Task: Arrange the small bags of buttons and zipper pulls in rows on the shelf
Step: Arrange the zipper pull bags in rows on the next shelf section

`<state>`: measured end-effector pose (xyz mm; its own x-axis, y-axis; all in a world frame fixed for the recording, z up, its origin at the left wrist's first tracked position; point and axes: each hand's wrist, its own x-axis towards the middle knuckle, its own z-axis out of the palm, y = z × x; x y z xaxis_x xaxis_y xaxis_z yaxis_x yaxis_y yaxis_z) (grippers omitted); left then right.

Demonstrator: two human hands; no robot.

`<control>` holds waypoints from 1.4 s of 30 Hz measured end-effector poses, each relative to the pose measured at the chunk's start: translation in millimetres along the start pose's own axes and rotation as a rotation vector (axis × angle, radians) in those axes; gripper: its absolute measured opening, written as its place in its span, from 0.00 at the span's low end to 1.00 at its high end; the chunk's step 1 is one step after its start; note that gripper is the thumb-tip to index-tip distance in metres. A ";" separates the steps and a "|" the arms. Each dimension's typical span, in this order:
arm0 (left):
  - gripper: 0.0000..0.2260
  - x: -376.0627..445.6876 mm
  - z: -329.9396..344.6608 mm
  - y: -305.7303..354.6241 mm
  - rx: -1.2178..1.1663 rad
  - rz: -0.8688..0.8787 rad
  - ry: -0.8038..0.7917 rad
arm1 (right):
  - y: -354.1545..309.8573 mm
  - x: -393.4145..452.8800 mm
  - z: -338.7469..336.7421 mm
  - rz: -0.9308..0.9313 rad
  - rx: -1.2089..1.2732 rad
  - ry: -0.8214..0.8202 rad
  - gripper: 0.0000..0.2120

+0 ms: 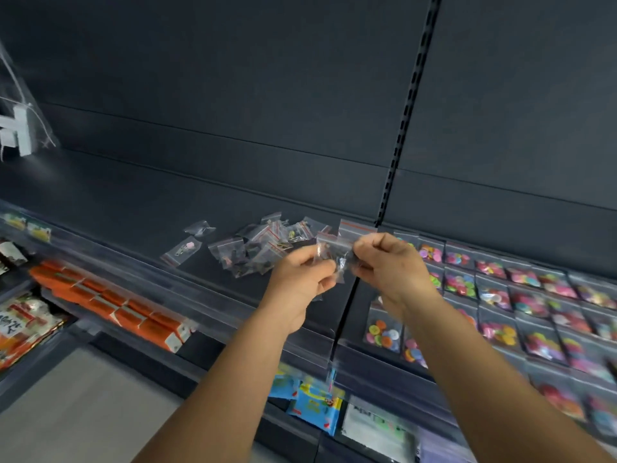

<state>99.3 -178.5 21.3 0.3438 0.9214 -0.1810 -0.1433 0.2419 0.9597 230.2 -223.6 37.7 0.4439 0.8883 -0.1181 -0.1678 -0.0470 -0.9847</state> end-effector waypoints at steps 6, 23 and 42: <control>0.05 -20.0 32.4 -11.8 0.171 0.072 -0.152 | -3.0 -42.7 -33.9 -0.035 -0.020 0.067 0.05; 0.02 -82.2 204.3 -41.5 0.435 0.271 -0.486 | -15.3 -131.3 -206.5 -0.173 -0.162 0.468 0.10; 0.03 -137.8 441.4 -105.1 0.338 0.294 -0.336 | -40.9 -178.1 -455.4 -0.072 -0.185 0.442 0.04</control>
<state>476.6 -465.1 40.3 0.6191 0.7745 0.1300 0.0088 -0.1724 0.9850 558.8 -588.0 40.6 0.7870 0.6148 -0.0521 0.0187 -0.1082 -0.9940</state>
